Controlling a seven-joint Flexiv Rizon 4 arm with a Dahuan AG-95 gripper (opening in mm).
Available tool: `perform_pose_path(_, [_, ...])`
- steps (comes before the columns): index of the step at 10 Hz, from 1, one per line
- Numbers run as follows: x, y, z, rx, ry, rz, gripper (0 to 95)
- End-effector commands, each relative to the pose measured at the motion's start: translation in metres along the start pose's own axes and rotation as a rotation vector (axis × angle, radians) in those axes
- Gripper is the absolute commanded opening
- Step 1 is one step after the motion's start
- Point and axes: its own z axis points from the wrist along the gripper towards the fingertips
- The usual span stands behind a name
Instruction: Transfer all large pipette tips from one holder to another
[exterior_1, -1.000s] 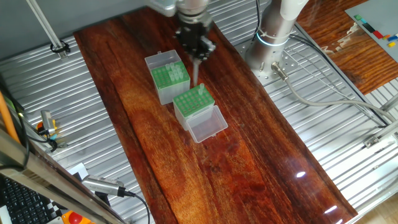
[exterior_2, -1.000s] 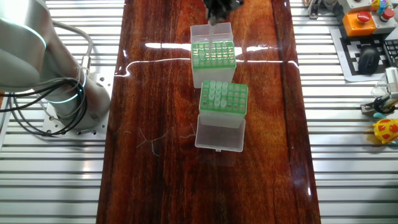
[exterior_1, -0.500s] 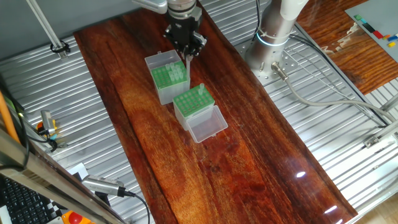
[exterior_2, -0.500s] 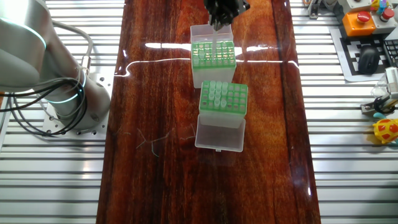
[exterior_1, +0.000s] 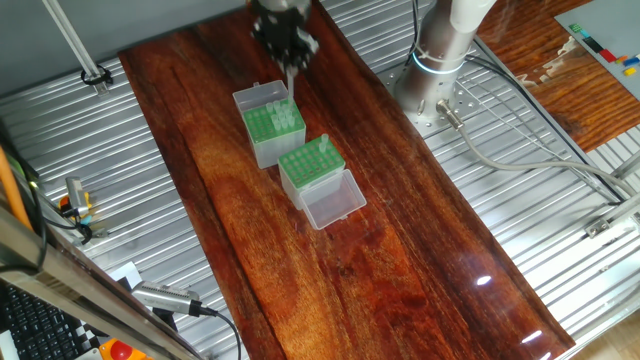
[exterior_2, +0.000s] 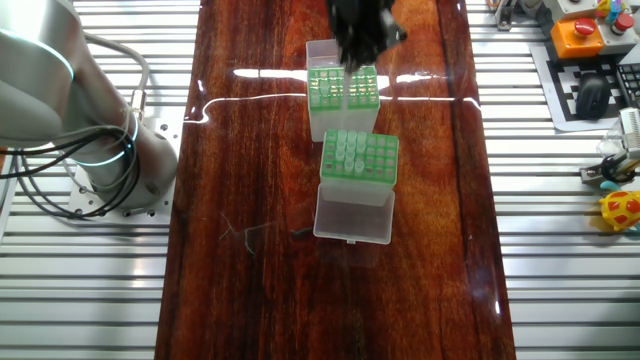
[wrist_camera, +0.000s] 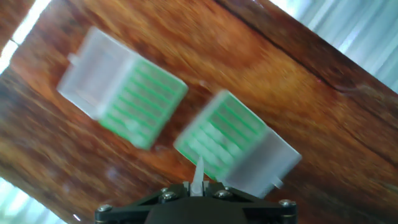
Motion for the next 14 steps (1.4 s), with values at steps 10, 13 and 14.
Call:
perform_pose_path(10, [-0.019,-0.017,0.002,0.008,-0.051,-0.028,0.0])
perform_pose_path(13, [-0.018,-0.019,0.006,0.019,-0.075,-0.051,0.0])
perform_pose_path(14, [-0.018,-0.02,0.01,0.022,-0.078,-0.056,0.0])
